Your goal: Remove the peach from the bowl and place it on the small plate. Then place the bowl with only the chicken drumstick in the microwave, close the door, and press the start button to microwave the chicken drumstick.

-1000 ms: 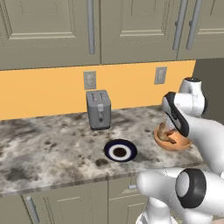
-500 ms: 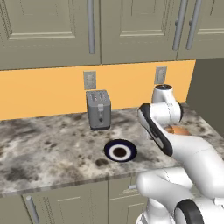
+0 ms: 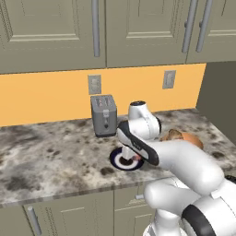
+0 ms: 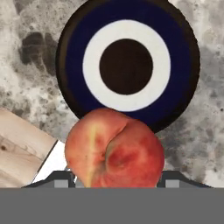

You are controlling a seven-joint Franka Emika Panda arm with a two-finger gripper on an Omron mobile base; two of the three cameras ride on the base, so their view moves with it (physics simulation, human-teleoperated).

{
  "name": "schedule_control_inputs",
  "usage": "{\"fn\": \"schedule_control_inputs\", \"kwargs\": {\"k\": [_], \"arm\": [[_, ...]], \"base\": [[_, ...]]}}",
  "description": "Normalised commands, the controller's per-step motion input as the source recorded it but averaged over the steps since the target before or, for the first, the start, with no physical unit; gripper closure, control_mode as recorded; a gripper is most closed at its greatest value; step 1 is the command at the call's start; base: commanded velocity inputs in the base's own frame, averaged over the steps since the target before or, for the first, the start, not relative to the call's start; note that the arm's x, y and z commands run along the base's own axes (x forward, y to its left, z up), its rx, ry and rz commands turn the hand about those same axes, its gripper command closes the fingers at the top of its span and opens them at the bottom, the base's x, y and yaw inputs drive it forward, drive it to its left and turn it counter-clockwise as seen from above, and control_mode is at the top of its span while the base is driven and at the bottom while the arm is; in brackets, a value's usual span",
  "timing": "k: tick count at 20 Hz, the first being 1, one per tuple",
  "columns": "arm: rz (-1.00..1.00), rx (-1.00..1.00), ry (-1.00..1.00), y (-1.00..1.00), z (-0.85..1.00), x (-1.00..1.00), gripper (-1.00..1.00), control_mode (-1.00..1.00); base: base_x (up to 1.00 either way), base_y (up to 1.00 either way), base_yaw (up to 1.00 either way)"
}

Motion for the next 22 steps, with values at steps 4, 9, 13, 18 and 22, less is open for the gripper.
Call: {"fn": "schedule_control_inputs", "kwargs": {"k": [4,9,13,18,22], "arm": [[0.00,0.00,0.04,0.46,-0.59,0.58,1.00,-1.00],[0.00,0.00,0.01,0.03,-0.23,0.76,1.00,-1.00],[0.00,0.00,0.00,0.00,-0.45,0.25,1.00,-1.00],[0.00,0.00,0.00,0.00,-0.52,0.02,-1.00,-1.00],[0.00,0.02,-0.05,-0.11,-0.05,-0.21,-1.00,-1.00]], "base": [[0.00,0.00,0.00],[0.00,0.00,0.00],[0.00,0.00,0.00],[0.00,0.00,0.00],[0.00,0.00,0.00]]}}
